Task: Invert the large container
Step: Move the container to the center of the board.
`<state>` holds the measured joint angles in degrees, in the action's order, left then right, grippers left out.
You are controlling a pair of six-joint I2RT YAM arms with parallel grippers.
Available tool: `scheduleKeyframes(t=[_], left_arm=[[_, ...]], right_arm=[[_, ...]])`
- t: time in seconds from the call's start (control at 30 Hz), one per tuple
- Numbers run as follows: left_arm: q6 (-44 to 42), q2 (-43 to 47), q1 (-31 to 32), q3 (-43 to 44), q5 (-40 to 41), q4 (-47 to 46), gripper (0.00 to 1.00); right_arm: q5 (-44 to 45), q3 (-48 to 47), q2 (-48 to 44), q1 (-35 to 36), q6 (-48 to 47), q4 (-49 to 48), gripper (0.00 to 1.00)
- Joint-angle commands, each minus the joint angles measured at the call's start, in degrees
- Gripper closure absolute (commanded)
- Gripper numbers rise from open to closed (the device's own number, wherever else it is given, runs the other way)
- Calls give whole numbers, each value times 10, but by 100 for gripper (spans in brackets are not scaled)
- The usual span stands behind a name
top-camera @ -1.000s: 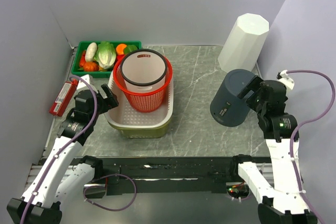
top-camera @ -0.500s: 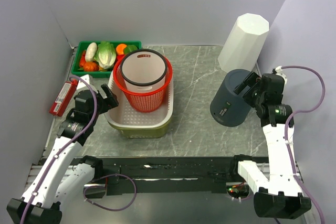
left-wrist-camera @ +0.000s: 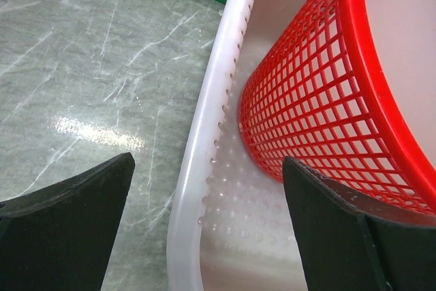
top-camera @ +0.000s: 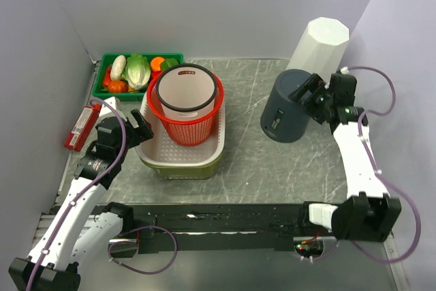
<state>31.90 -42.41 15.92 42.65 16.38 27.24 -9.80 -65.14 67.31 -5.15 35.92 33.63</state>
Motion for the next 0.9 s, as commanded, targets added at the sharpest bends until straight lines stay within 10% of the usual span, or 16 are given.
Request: scheduleKeyframes(t=[0.0,0.87], left_arm=[[-10,4,0,9,8,-19,4],[-14,4,0,7,-6,-24,4]], right_arm=[[-119,-81,59,-3,-37,-65,0],[-91,159,-69,-2,-146,-91,6]])
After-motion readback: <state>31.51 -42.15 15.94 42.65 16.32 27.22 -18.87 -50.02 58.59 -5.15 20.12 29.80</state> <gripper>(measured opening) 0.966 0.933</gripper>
